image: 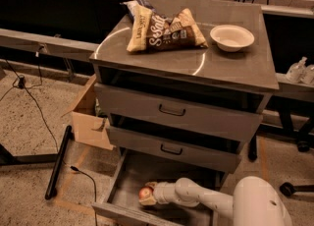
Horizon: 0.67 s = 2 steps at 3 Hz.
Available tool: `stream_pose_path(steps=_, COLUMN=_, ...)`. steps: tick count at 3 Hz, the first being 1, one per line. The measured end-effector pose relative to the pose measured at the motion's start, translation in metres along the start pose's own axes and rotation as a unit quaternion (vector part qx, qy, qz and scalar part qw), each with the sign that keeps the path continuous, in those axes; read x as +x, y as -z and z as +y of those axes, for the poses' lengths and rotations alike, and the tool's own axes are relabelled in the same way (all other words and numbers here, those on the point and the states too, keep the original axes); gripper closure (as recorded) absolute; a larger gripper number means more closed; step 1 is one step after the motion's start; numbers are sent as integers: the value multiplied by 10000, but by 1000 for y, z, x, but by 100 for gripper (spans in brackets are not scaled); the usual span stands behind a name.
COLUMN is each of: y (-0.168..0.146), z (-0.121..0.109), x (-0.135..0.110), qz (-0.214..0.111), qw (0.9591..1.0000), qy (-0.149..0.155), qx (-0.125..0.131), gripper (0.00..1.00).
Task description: Pick apple from bottom drawer and place on counter
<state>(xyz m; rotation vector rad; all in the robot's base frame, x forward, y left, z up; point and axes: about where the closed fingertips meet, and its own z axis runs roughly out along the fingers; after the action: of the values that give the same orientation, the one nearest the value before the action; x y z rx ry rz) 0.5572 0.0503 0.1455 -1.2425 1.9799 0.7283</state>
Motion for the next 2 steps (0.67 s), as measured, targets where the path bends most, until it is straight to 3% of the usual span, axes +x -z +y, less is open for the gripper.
stream_pose_path(steps=1, y=39, z=-8, x=-21, qz=-185, qw=9997, qy=-12, qx=169, gripper=100)
stream_pose_path(steps=2, y=106, z=-13, x=-31, qz=-287, qw=9979, qy=-368, qx=442, gripper=100)
